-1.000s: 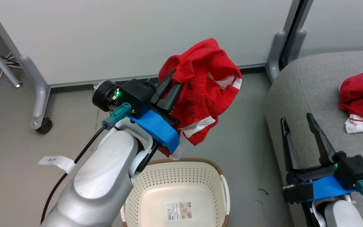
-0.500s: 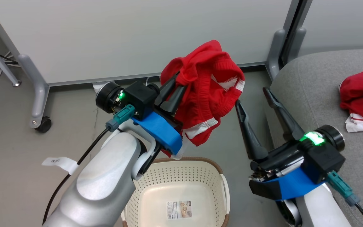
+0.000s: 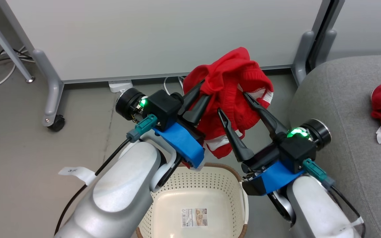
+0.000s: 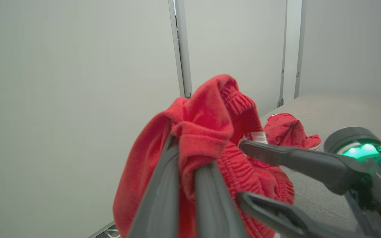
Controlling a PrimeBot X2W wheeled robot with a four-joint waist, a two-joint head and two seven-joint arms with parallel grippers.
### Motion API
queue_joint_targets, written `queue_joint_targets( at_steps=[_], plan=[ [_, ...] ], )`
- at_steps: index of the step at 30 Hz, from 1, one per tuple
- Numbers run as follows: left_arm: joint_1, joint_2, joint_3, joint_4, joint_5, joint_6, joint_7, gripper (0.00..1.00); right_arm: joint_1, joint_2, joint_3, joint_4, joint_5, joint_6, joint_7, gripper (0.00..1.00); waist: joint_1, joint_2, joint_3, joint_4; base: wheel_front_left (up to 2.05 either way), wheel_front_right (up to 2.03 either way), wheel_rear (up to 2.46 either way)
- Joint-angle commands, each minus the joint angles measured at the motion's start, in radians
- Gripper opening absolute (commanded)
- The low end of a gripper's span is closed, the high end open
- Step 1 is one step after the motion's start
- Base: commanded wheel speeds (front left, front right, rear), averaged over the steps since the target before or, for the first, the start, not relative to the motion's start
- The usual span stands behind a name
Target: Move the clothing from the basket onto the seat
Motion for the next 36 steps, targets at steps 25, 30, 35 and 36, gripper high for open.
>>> queue_joint_targets(
  at_steps=[25, 30, 35, 36],
  plan=[
    [-0.03, -0.021, -0.058, 0.017, -0.024, -0.003, -0.022, 0.0, -0.099, 0.014, 0.046, 0.221, 0.067, 0.0, -0.003, 0.0, -0.0001, -0.0001, 0.0, 0.025, 0.0, 0.0, 0.0],
    [-0.034, -0.019, -0.061, 0.019, -0.025, 0.001, -0.025, 0.0, -0.097, 0.014, 0.045, 0.22, 0.07, 0.0, -0.003, 0.0, -0.0001, -0.0001, 0.005, 0.022, 0.0, 0.0, 0.0],
    [-0.038, -0.016, -0.065, 0.021, -0.025, 0.003, -0.028, 0.0, -0.098, 0.014, 0.047, 0.221, 0.075, 0.0, -0.003, 0.0, -0.0001, -0.0001, 0.005, 0.02, 0.0, 0.0, 0.0],
    [-0.038, -0.016, -0.065, 0.022, -0.026, 0.004, -0.029, 0.0, -0.098, 0.014, 0.048, 0.22, 0.076, 0.0, -0.003, 0.0, -0.0001, -0.0001, 0.005, 0.019, 0.0, 0.0, 0.0]
  ],
)
